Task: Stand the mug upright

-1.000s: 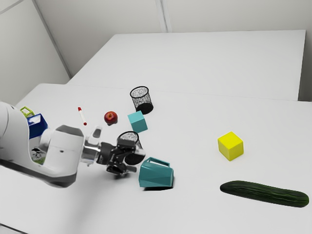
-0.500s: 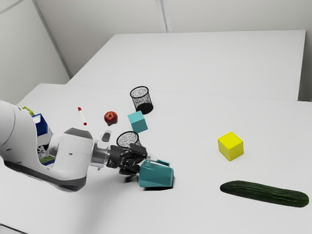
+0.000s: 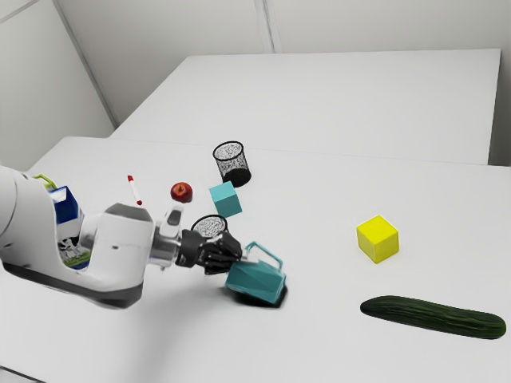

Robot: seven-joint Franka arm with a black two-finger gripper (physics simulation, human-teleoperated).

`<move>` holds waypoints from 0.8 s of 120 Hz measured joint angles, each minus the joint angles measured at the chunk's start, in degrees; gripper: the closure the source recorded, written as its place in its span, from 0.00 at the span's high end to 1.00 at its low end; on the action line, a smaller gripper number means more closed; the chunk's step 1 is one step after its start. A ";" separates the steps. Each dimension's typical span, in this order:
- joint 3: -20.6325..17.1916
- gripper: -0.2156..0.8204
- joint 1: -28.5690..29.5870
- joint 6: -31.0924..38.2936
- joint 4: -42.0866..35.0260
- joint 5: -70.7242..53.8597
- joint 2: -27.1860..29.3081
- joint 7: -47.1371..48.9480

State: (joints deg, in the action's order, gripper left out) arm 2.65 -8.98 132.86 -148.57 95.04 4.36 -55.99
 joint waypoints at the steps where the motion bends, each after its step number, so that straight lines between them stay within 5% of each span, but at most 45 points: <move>1: -0.17 0.06 0.05 0.02 0.04 0.00 0.24 0.01; 32: -9.03 0.03 -0.32 2.17 5.31 -4.71 4.59 2.69; 66: -10.33 0.03 0.17 -0.85 24.64 -72.60 -0.32 19.44; 96: -15.86 0.03 0.00 -3.07 25.40 -92.10 -1.57 38.17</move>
State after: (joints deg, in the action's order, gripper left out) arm -13.21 -8.98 129.79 -123.17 2.94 2.79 -17.82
